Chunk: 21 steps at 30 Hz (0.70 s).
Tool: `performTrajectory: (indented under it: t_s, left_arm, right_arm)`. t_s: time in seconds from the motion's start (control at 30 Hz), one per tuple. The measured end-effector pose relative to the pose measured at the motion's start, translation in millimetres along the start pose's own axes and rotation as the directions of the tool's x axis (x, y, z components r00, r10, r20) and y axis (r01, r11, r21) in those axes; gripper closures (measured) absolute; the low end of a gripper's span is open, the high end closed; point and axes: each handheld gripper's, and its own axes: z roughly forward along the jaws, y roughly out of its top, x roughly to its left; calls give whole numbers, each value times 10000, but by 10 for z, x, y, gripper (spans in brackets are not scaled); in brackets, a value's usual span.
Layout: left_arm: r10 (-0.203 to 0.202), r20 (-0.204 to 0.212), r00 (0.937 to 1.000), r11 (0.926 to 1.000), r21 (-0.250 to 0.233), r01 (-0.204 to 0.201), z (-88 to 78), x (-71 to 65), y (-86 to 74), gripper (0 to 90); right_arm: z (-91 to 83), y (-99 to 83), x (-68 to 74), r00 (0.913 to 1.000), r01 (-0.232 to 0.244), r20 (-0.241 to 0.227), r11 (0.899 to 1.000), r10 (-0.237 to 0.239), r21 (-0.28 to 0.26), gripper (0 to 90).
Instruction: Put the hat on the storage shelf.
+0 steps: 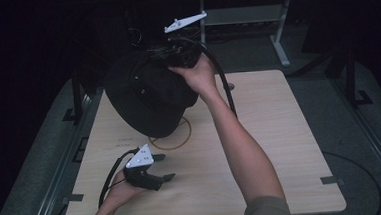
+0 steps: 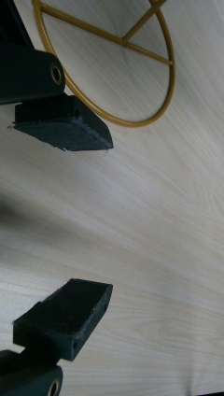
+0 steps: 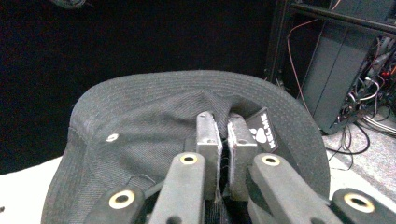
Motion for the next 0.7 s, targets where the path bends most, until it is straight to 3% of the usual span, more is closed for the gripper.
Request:
performTrajectory:
  t_s: [0.1, 0.17, 0.3, 0.7]
  left_arm:
    - [136, 109, 9998, 9999, 43, -137, 11, -17, 7, 249]
    - [192, 268, 9995, 9997, 137, -196, 23, -48, 11, 249]
    - [277, 401, 9988, 9993, 221, -286, 31, -75, 12, 249]
    - [152, 451, 9989, 9999, 51, -154, 55, -106, 13, 248]
  right_arm:
    - [62, 8, 21, 10000, 5, -37, 9999, -5, 134, 829]
    - [127, 11, 34, 9997, -112, -218, 9999, 111, -48, 696]
    - [141, -7, 46, 9999, -72, -152, 9997, 76, 236, 627]
    - [-195, -222, -110, 9980, -624, -46, 9979, 623, -152, 501]
